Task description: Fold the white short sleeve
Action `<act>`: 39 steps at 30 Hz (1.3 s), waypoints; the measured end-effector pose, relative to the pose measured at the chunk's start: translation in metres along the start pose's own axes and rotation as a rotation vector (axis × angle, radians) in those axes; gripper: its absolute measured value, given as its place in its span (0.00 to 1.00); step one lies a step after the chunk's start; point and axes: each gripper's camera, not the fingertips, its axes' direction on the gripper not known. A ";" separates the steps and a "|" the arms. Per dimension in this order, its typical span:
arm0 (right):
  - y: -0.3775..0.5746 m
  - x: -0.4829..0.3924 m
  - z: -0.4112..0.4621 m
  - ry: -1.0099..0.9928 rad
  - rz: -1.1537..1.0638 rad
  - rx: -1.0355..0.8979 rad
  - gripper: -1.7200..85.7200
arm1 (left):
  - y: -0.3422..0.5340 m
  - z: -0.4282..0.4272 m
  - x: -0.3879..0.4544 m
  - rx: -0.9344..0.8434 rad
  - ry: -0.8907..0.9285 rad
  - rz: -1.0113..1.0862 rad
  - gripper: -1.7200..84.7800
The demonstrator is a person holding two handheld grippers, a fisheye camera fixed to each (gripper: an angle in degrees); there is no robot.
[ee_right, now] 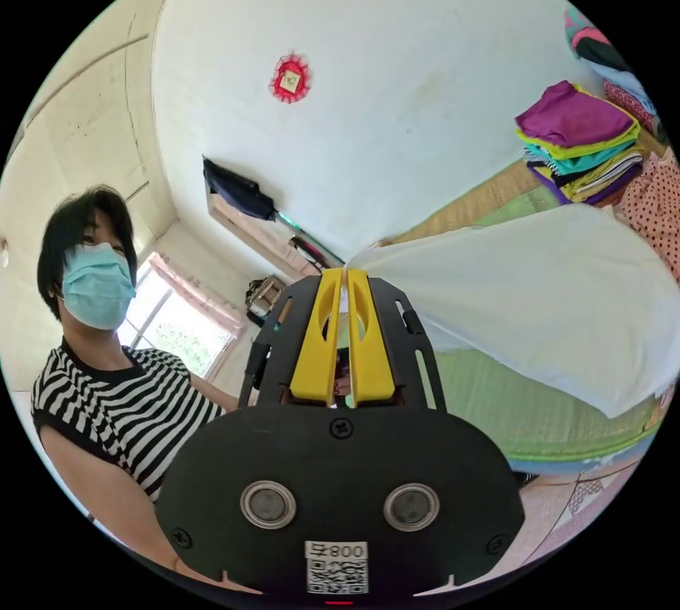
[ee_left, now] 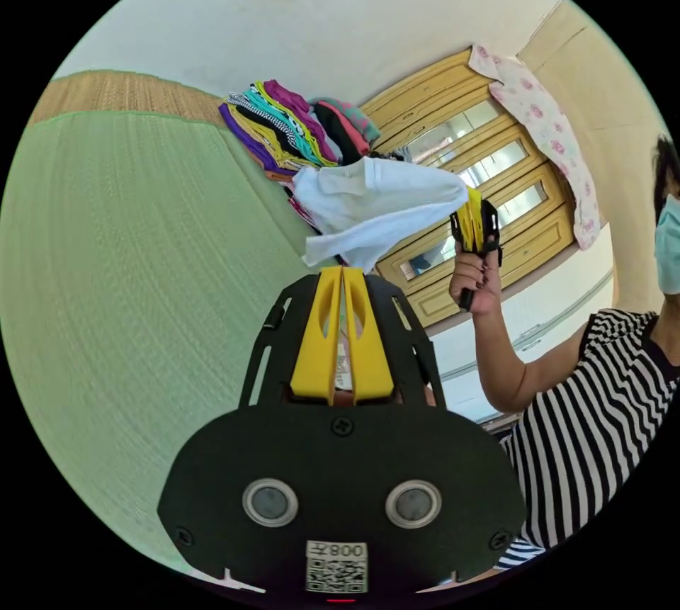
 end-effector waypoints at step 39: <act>0.220 -0.136 -0.145 -0.103 0.022 -0.181 0.03 | 0.271 -0.102 -0.060 -0.121 0.157 -0.489 0.04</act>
